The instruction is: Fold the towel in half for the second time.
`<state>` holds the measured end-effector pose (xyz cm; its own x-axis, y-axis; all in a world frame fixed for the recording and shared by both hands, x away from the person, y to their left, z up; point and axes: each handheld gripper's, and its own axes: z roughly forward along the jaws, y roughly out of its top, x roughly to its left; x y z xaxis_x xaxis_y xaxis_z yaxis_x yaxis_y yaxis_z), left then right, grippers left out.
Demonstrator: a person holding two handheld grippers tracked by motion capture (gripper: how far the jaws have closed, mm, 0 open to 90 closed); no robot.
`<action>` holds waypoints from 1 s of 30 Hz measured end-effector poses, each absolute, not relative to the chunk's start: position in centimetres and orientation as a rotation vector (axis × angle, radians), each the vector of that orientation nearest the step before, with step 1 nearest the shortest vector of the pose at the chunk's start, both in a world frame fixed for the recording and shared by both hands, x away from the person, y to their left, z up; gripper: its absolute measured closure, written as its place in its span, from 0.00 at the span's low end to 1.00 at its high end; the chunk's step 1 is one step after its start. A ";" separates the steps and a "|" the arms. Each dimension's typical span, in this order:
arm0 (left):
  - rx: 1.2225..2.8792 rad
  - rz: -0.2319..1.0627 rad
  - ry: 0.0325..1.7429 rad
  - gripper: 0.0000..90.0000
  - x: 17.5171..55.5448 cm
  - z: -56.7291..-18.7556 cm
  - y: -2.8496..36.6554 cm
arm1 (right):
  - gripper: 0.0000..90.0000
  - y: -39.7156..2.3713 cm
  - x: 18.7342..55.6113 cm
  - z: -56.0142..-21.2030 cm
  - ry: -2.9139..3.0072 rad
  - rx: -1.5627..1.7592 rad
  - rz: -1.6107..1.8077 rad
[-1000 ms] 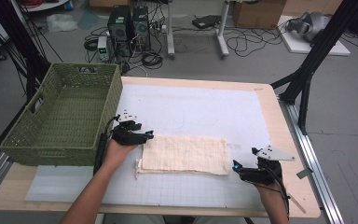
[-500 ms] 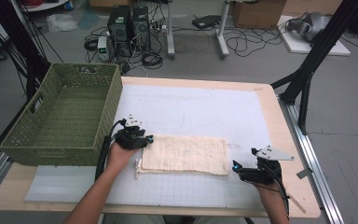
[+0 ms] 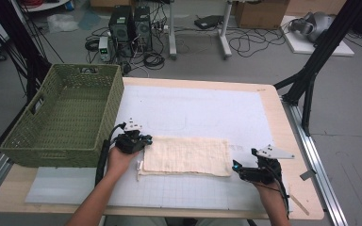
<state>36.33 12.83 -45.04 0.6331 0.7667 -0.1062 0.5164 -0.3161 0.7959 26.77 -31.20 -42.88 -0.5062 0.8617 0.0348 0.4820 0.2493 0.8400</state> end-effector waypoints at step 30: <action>1.883 0.329 1.012 0.94 35.8 -44.8 13.6 | 0.43 -28.4 35.4 -43.5 2.199 1.293 1.096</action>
